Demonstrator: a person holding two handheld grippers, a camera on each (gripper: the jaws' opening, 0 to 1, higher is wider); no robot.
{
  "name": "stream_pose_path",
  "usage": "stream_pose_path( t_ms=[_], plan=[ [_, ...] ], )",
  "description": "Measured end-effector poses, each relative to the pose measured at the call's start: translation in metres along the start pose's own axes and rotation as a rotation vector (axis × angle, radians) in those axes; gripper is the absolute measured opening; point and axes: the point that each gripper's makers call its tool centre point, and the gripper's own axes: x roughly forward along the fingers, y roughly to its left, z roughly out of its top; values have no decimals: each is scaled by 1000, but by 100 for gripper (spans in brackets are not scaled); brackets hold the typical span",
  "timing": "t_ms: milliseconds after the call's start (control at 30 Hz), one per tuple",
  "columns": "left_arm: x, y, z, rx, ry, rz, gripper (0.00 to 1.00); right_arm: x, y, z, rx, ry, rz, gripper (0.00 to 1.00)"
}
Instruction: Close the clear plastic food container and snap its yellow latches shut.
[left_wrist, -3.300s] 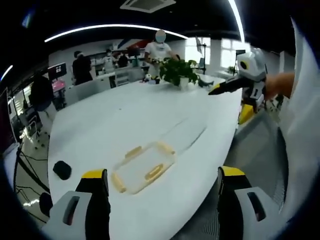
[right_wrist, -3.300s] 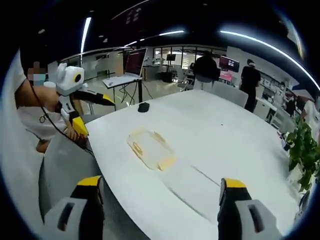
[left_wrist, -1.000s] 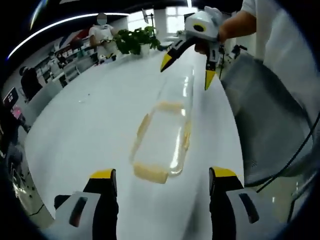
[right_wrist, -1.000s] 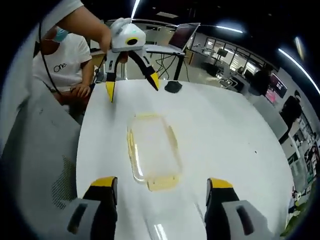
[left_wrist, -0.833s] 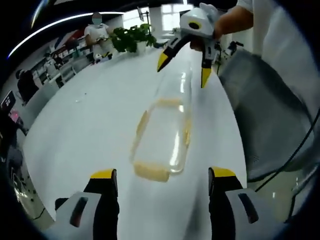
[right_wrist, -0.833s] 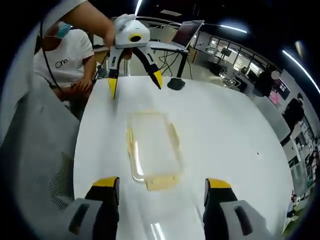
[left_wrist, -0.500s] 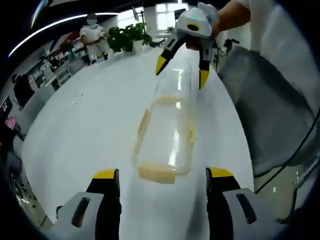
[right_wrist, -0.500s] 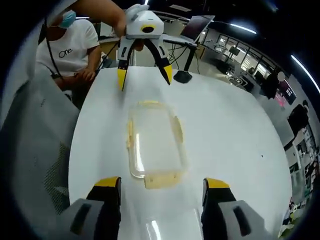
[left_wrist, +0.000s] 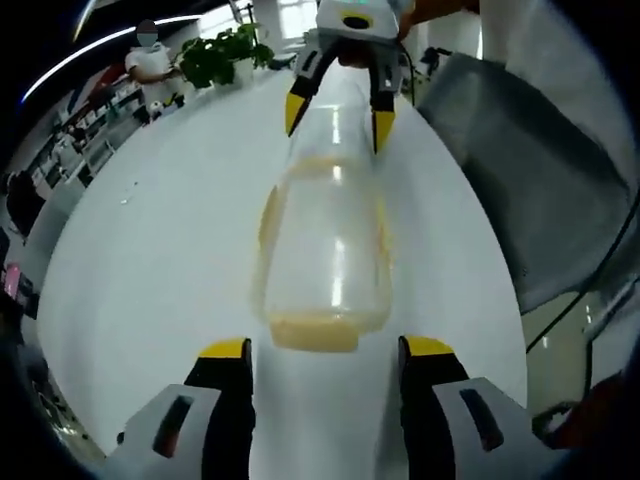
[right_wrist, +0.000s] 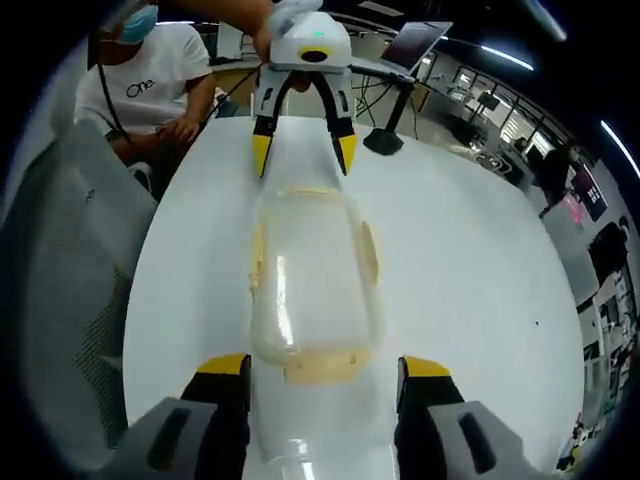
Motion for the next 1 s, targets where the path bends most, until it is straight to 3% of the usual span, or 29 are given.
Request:
stream_pose_path(
  t_ms=[233,333,433,1000],
  plan=[
    [4,3,-2,-20,-1,-22,53,7,-1,-1,-4,6,27,53],
    [6,4,-4,-13,7,-32,51,11,-1,-5,-16,35,39,47],
    [7,6,-5,-7,10,-31,51,14,-2,-5,-17,36,43,50],
    [15,4,-5,13,16,-76,43,23,-4,-16,-24,84,100,42]
  ],
)
